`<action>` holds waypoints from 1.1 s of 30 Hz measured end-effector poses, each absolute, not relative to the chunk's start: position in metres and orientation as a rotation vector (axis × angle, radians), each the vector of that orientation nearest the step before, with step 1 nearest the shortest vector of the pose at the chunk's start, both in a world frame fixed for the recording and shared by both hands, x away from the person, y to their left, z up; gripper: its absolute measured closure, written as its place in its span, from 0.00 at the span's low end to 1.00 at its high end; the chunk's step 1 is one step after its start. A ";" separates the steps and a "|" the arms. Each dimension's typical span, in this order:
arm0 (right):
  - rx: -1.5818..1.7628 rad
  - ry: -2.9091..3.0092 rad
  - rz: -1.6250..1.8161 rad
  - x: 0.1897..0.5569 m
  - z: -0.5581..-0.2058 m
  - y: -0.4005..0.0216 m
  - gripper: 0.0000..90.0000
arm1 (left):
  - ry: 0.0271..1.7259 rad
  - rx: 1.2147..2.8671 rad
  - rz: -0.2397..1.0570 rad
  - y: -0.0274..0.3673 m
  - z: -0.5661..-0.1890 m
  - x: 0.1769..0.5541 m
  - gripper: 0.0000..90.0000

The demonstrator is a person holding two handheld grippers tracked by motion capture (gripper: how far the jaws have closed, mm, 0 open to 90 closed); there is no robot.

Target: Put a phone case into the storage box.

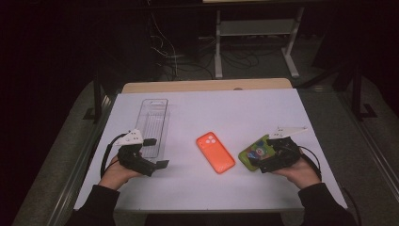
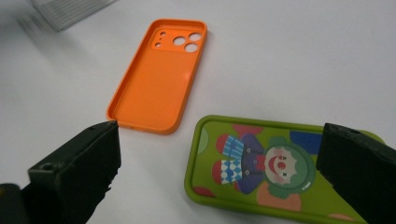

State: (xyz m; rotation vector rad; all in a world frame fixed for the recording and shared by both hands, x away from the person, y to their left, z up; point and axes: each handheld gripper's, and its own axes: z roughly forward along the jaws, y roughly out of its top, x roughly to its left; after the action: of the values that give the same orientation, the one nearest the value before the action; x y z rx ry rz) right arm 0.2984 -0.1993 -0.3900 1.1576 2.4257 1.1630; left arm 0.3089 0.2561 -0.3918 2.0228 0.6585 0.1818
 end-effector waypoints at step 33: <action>1.137 2.413 1.165 0.339 -0.370 -0.161 0.00 | 0.664 2.023 0.173 0.254 -0.392 0.310 0.00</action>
State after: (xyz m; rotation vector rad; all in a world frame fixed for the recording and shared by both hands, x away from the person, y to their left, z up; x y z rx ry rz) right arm 0.3388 -0.1605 -0.3698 1.1373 2.4126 1.1647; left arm 0.3097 0.2543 -0.3920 2.0232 0.6640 0.1735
